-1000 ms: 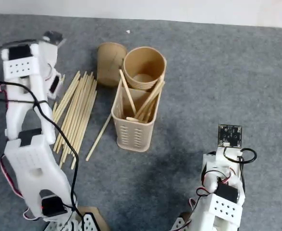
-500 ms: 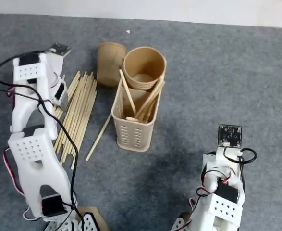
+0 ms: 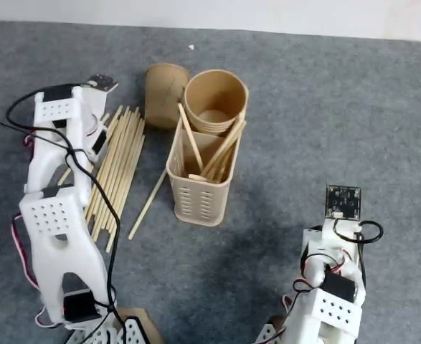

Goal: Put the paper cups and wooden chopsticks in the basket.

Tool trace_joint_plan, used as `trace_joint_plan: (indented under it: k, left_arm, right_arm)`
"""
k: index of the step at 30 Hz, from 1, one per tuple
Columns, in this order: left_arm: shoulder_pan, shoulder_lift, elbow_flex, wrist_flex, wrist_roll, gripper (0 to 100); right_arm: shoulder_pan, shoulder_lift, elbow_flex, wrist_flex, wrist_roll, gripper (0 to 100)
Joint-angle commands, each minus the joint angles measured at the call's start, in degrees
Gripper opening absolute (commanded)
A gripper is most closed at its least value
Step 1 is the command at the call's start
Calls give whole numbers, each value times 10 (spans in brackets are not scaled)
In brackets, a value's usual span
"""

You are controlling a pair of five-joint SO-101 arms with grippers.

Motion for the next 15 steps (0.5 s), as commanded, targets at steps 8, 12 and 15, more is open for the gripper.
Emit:
trace_joint_plan:
  k: [8, 12, 15]
  left_arm:
    - [0, -4, -162, 99, 10, 4]
    - [9, -5, -305, 179, 41, 4]
    - [15, -36, -349, 181, 71, 4]
  right_arm:
    - [-7, -7, 18, -10, 4, 260]
    - [-7, -7, 18, -10, 4, 260]
    - [-7, -7, 18, -10, 4, 260]
